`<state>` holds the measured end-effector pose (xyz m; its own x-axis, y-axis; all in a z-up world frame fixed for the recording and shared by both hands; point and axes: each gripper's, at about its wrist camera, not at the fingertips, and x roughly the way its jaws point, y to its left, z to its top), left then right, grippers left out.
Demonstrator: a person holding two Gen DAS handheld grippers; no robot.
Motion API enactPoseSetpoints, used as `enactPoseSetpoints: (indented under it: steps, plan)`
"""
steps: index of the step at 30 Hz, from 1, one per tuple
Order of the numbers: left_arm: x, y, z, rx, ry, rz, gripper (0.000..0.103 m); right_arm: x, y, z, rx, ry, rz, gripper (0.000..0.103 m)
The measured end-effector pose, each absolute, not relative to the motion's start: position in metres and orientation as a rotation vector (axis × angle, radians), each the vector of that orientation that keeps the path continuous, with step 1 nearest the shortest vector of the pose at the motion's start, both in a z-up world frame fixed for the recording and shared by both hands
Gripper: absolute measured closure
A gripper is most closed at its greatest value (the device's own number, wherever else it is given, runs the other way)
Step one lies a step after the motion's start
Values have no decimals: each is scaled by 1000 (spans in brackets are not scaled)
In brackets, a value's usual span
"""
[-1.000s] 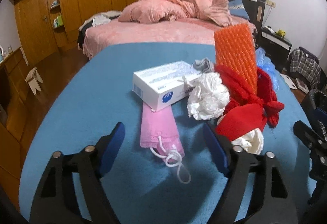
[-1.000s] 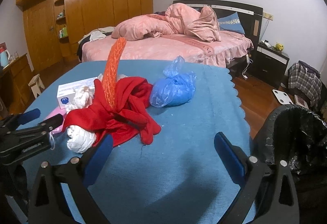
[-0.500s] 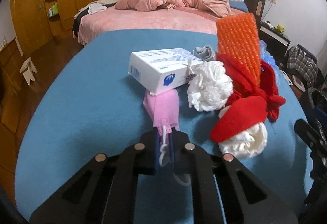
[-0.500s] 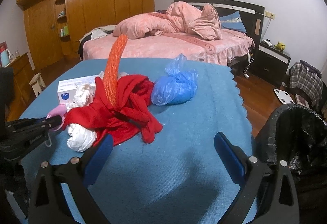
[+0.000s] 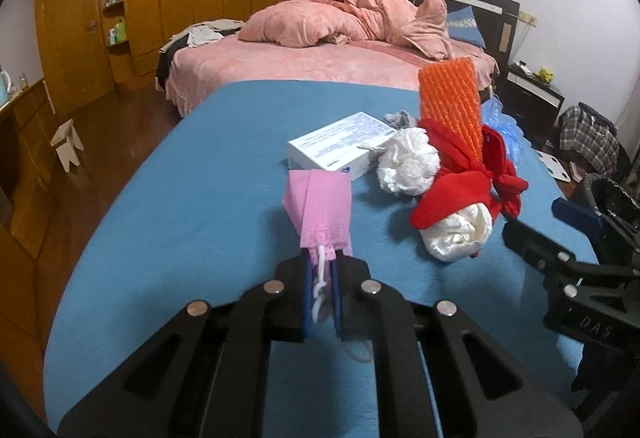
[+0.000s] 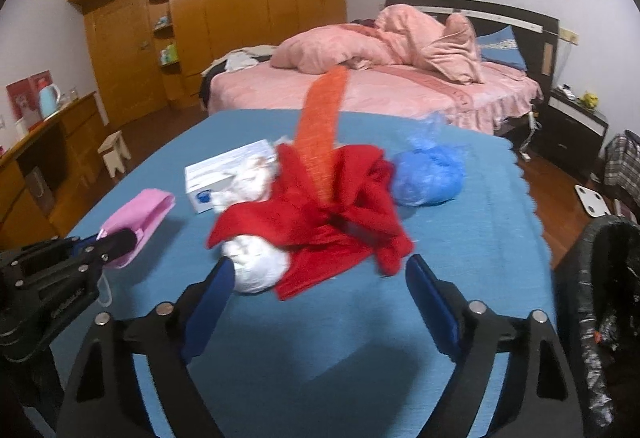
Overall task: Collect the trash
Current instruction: 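Grasp the white tissue with the right tool while the left tool holds the pink mask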
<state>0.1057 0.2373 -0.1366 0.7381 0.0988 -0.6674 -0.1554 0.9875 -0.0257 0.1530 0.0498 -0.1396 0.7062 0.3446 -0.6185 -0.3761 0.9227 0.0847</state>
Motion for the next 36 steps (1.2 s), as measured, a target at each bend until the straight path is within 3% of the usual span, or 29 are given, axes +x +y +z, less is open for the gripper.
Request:
enactPoseSetpoints:
  steps: [5, 8, 11, 13, 16, 36]
  plan:
    - [107, 244, -140, -85, 731, 150, 96, 156, 65, -144, -70, 697, 421, 30]
    - [107, 250, -141, -94, 727, 158, 96, 163, 72, -149, -72, 723, 438, 40]
    - [108, 253, -142, -98, 727, 159, 96, 166, 79, -153, -89, 753, 467, 55]
    - [107, 253, -144, -96, 729, 158, 96, 168, 85, -157, -101, 777, 508, 73]
    - [107, 250, -144, -89, 731, 157, 96, 168, 84, -158, -91, 786, 531, 81]
    - [98, 199, -125, -65, 691, 51, 96, 133, 9, -123, -24, 741, 476, 83]
